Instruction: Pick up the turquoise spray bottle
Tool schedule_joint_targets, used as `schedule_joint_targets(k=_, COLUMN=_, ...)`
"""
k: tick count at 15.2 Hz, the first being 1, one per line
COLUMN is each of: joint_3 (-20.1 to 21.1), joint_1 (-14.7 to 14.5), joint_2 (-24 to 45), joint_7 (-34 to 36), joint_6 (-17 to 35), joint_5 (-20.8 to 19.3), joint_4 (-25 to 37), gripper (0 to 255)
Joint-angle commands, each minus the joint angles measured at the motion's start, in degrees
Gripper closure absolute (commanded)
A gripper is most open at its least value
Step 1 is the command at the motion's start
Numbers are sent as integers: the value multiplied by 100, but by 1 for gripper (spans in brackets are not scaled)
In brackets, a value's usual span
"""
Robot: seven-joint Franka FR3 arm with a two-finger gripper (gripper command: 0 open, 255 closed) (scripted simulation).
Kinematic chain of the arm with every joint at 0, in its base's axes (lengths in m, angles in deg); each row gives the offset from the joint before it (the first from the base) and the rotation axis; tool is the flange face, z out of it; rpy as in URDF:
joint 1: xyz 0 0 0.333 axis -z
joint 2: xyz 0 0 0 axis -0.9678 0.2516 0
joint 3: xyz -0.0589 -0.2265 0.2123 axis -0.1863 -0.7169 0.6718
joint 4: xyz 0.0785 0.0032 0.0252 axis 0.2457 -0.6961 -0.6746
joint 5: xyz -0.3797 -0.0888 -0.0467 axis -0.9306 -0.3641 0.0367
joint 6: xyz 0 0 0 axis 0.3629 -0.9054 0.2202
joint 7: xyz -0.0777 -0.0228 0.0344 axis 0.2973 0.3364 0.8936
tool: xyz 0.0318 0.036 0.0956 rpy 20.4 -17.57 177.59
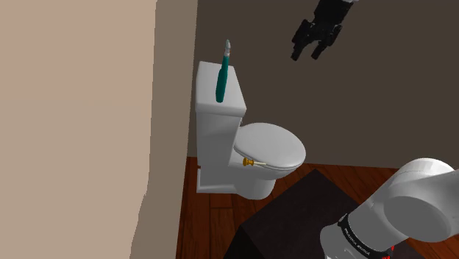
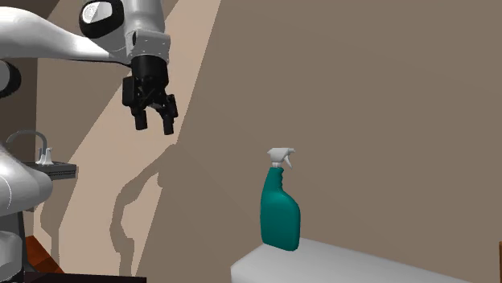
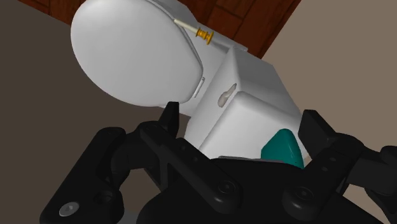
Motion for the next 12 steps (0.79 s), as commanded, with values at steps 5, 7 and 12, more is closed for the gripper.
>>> schedule_joint_targets(k=5, joint_3=333, joint_1=-34, joint_2=1453, joint_7=564, joint_6=12, joint_5=-32, joint_4=1219, gripper=0)
schedule_joint_targets(k=7, joint_3=423, joint_1=-53, joint_2=1943, joint_7=742, joint_6=-52, joint_5=-78, joint_4=1697, gripper=0)
schedule_joint_targets(k=12, joint_3=596, joint_1=-149, joint_2=3243, joint_7=1160, joint_6=-366, joint_5=-249, joint_4=3112, gripper=0)
